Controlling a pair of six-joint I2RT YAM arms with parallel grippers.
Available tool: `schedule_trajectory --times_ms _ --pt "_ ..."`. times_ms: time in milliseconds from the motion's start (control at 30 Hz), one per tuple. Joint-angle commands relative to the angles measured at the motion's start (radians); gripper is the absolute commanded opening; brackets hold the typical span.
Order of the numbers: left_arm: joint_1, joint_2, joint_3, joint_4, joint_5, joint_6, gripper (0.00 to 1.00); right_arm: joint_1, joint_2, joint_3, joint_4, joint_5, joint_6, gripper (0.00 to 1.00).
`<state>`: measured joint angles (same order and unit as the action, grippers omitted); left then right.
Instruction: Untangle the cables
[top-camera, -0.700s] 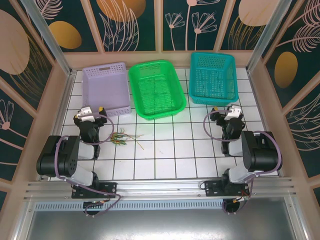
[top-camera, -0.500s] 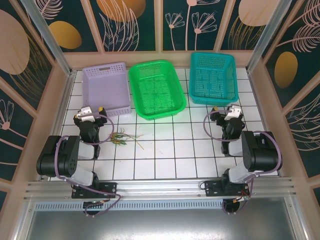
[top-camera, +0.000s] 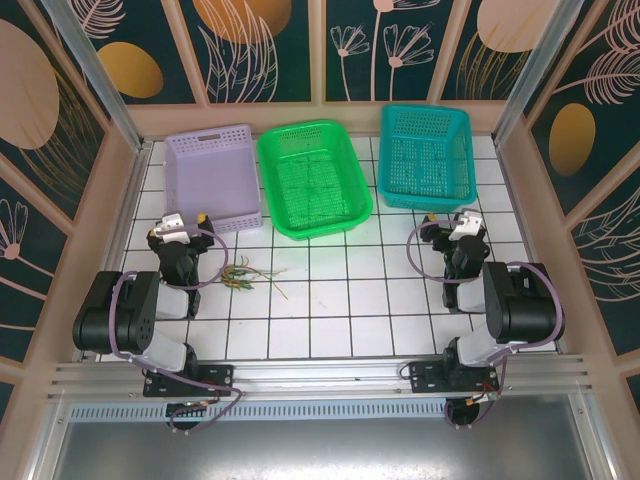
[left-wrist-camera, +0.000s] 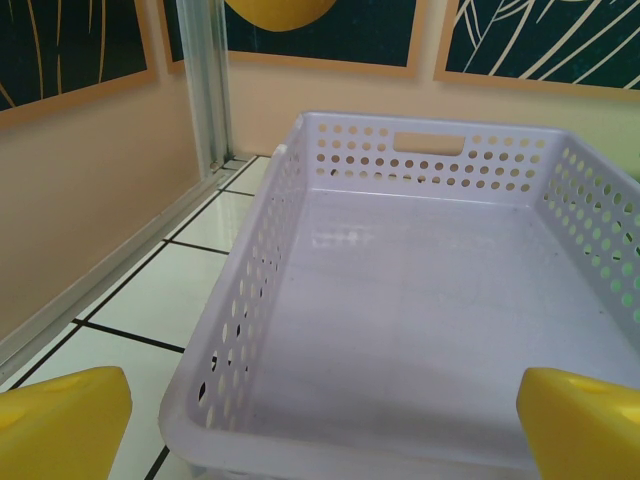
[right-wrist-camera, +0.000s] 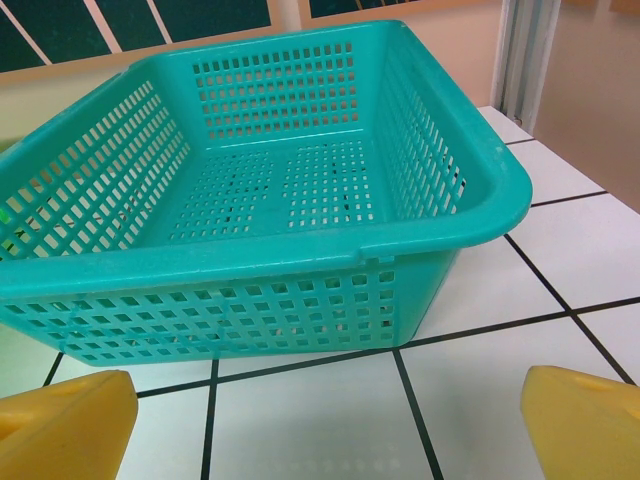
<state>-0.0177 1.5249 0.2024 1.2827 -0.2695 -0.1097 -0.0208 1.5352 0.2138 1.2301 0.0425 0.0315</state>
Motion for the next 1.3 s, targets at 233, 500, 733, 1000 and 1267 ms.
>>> schedule_trajectory --times_ms 233,500,733,1000,1267 --pt "0.007 -0.009 0.006 0.038 0.0 -0.015 0.99 -0.008 0.004 0.013 0.03 -0.023 -0.008 0.99" --pt "-0.018 -0.414 0.023 -0.355 -0.203 -0.104 0.99 0.055 -0.354 0.026 -0.211 0.168 -0.003 0.99" --pt "-0.018 -0.546 0.194 -0.723 -0.182 -0.193 0.99 0.1 -0.585 0.152 -0.453 0.273 0.036 0.99" --pt "-0.022 -0.523 0.612 -1.403 0.009 -0.62 0.99 0.174 -0.571 0.713 -1.353 0.312 0.735 0.99" --pt "-0.194 -0.455 0.631 -1.7 0.358 -0.517 0.81 0.429 -0.505 0.705 -1.468 0.023 0.583 0.72"
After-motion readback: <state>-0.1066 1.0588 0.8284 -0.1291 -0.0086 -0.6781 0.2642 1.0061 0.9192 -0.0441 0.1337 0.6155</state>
